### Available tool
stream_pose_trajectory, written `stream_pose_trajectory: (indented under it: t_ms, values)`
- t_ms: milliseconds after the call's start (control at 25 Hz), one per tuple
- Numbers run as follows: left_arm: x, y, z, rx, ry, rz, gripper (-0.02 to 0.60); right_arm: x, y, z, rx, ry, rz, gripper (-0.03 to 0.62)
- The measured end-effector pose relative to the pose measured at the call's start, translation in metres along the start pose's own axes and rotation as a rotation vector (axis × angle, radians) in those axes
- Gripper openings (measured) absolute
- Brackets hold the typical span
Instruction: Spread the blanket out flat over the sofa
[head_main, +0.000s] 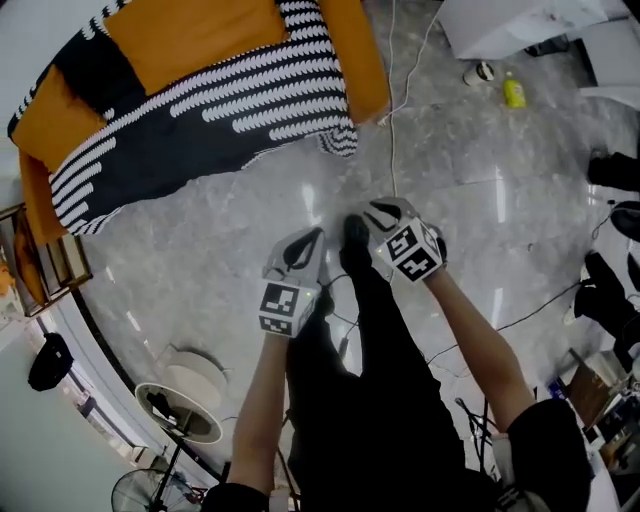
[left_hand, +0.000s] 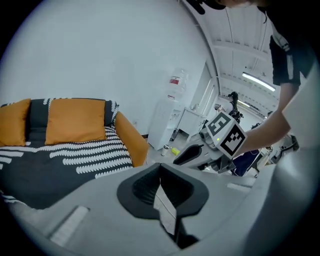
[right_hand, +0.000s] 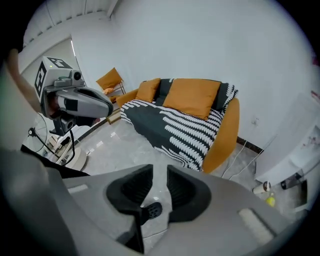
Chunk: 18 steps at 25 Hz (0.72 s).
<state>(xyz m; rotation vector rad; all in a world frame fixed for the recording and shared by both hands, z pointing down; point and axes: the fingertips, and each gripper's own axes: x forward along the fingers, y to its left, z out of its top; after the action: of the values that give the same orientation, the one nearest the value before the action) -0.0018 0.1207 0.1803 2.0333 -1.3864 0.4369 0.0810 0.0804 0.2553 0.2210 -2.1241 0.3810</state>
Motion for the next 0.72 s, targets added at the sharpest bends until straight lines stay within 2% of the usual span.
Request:
stream_pose_trajectory:
  t_ms: [320, 440, 600, 720]
  values:
    - [-0.059, -0.021, 0.063, -0.077, -0.075, 0.066, 0.011, -0.083, 0.023, 0.066, -0.024, -0.105, -0.013, 0.094]
    - [-0.076, -0.031, 0.086, -0.087, -0.118, 0.082, 0.011, -0.111, 0.034, 0.086, -0.037, -0.137, -0.009, 0.094]
    - [-0.098, -0.039, 0.113, -0.109, -0.17, 0.117, 0.011, -0.142, 0.048, 0.109, -0.003, -0.196, 0.022, 0.094]
    - [-0.117, -0.04, 0.128, -0.117, -0.204, 0.133, 0.011, -0.159, 0.058, 0.127, -0.025, -0.235, 0.019, 0.091]
